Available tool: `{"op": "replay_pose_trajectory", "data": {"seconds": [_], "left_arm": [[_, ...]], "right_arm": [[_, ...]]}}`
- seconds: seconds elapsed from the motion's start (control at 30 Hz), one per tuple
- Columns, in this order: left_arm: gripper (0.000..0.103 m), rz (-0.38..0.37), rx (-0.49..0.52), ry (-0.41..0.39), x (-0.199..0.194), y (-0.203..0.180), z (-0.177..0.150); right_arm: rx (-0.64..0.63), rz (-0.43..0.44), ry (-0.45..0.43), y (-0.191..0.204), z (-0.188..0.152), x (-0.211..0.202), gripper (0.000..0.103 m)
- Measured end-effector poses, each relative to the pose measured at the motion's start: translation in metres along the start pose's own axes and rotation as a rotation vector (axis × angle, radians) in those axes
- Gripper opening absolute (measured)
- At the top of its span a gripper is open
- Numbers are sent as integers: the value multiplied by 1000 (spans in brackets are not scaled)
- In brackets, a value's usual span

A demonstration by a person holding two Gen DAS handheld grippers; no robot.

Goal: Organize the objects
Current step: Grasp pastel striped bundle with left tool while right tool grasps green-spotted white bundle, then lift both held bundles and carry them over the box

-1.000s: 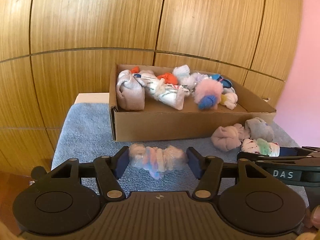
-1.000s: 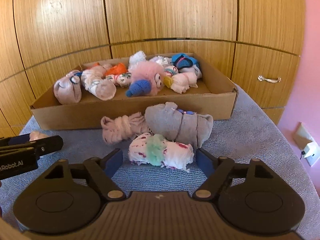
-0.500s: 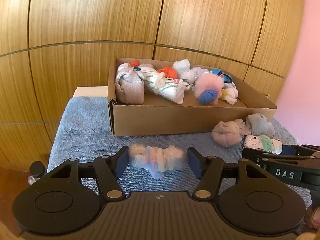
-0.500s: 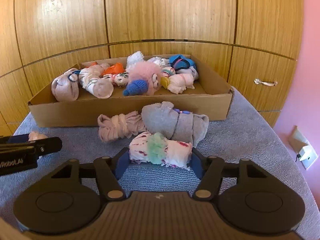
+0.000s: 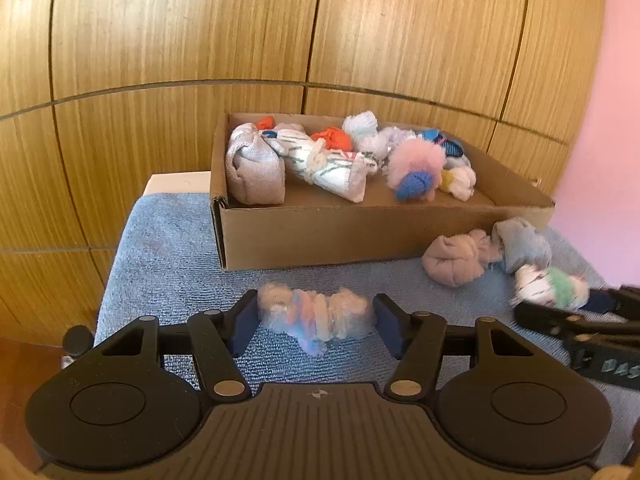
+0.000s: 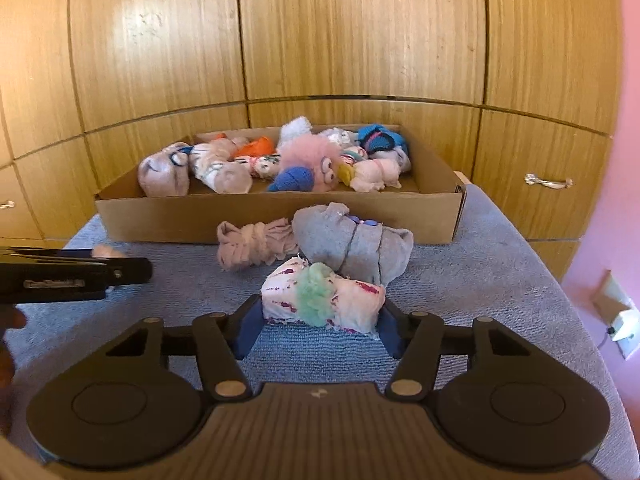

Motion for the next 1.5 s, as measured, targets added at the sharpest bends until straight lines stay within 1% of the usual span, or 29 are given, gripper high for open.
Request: {"op": "replay_pose_trajectory", "data": {"seconds": [0.07, 0.17, 0.53, 0.73, 1.0, 1.1, 1.23, 1.3, 1.4, 1.5], "left_arm": [[66, 17, 22, 17, 0, -3, -1], [66, 42, 24, 46, -1, -8, -1], [65, 101, 72, 97, 2, -16, 0], [65, 111, 98, 125, 2, -19, 1], [65, 99, 122, 146, -1, -23, 4], [65, 79, 125, 144, -5, -22, 11], [65, 47, 121, 130, -7, -15, 32], [65, 29, 127, 116, -6, -14, 50], [65, -3, 146, 93, -2, -14, 80], [65, -37, 168, 100, 9, -10, 111]], "right_arm": [[-8, 23, 9, -3, 1, -1, 55], [-8, 49, 17, -7, 0, -1, 56], [12, 86, 23, -9, -4, 0, 56], [7, 89, 21, -13, 1, -2, 57], [-12, 99, 1, -16, 14, -9, 57], [-41, 118, -22, -16, 29, -14, 57], [-81, 161, -63, -14, 63, -14, 58], [-113, 188, -90, -11, 83, -12, 59], [-159, 251, -118, -1, 112, -3, 59], [-204, 330, -124, 11, 138, 10, 59]]}}
Point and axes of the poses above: each gripper's, at about its wrist camera, not at the fingertips, and x roughly the way its jaws point, y to its left, z to its top, the point moved 8 cm from there along x, roughly the way its jaws point, and after that the axes turned 13 degrees about -y, right-handed, at the moved point
